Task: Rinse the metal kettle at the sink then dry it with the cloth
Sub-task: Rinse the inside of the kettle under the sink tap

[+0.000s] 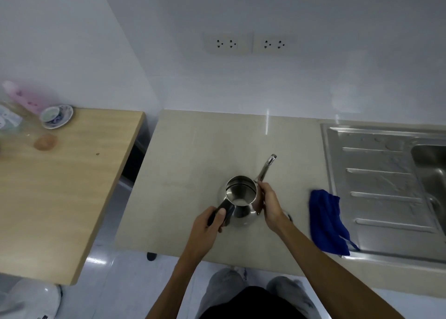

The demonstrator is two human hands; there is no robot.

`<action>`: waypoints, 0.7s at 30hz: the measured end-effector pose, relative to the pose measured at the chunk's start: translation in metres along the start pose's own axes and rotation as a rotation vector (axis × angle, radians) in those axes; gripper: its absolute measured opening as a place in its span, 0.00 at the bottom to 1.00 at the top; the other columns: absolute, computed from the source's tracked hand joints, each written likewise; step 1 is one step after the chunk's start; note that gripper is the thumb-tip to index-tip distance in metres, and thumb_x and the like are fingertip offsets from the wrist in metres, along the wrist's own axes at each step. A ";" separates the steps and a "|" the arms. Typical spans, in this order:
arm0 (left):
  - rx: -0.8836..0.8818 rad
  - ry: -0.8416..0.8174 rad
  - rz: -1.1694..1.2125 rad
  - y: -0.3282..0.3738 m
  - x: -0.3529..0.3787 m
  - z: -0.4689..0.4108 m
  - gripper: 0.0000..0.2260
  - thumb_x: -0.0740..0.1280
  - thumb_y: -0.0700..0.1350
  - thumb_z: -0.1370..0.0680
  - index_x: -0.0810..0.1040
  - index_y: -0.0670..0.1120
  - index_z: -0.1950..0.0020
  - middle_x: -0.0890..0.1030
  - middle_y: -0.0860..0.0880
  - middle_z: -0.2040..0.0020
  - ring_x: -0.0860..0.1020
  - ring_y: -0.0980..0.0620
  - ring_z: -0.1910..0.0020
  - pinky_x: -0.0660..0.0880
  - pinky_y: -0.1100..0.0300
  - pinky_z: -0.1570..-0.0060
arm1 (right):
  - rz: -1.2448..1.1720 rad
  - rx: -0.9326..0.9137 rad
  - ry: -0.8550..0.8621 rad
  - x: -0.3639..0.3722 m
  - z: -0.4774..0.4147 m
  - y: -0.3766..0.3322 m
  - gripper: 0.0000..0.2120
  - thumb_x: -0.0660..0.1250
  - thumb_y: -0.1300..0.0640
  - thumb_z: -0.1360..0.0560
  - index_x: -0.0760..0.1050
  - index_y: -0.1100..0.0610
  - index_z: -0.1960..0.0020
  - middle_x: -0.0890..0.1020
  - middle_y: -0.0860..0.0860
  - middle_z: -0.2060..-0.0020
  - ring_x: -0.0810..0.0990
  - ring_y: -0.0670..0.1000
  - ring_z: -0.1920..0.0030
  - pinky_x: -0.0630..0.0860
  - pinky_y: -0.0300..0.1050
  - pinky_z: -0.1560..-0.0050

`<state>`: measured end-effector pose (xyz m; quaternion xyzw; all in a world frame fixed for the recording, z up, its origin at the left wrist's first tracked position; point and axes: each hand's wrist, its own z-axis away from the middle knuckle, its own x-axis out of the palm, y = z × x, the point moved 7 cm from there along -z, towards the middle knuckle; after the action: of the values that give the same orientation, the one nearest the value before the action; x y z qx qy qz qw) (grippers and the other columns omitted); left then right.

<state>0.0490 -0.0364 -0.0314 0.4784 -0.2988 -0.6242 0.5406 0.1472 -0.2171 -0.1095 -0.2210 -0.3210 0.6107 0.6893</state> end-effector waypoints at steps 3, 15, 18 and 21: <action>0.054 -0.080 -0.001 0.024 0.024 0.002 0.14 0.62 0.48 0.17 0.79 0.40 0.55 0.82 0.49 0.63 0.79 0.55 0.66 0.73 0.65 0.64 | -0.109 -0.038 0.000 -0.030 0.015 -0.010 0.16 0.61 0.43 0.23 0.79 0.54 0.47 0.81 0.53 0.56 0.80 0.50 0.56 0.75 0.42 0.59; 0.222 -0.420 -0.033 0.114 0.195 0.036 0.15 0.64 0.46 0.16 0.77 0.36 0.57 0.80 0.38 0.64 0.75 0.52 0.70 0.70 0.67 0.68 | -0.203 -0.222 0.320 -0.242 0.123 -0.029 0.17 0.58 0.42 0.21 0.81 0.50 0.47 0.85 0.46 0.55 0.79 0.48 0.50 0.72 0.44 0.52; 0.264 -0.483 -0.080 0.129 0.257 0.056 0.15 0.64 0.47 0.17 0.78 0.38 0.57 0.81 0.37 0.63 0.75 0.55 0.70 0.71 0.69 0.69 | -0.228 -0.256 0.379 -0.307 0.153 -0.027 0.16 0.56 0.46 0.18 0.80 0.46 0.56 0.83 0.39 0.67 0.77 0.44 0.58 0.70 0.40 0.57; 0.296 -0.519 -0.108 0.138 0.321 0.078 0.14 0.64 0.49 0.17 0.78 0.44 0.59 0.81 0.42 0.65 0.75 0.56 0.71 0.72 0.68 0.69 | -0.219 -0.293 0.408 -0.373 0.182 -0.022 0.15 0.56 0.45 0.19 0.80 0.46 0.55 0.83 0.37 0.68 0.76 0.42 0.58 0.70 0.40 0.55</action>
<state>0.0450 -0.3883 0.0322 0.3918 -0.4889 -0.7030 0.3366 0.0150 -0.6035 -0.0318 -0.4009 -0.2825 0.4224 0.7622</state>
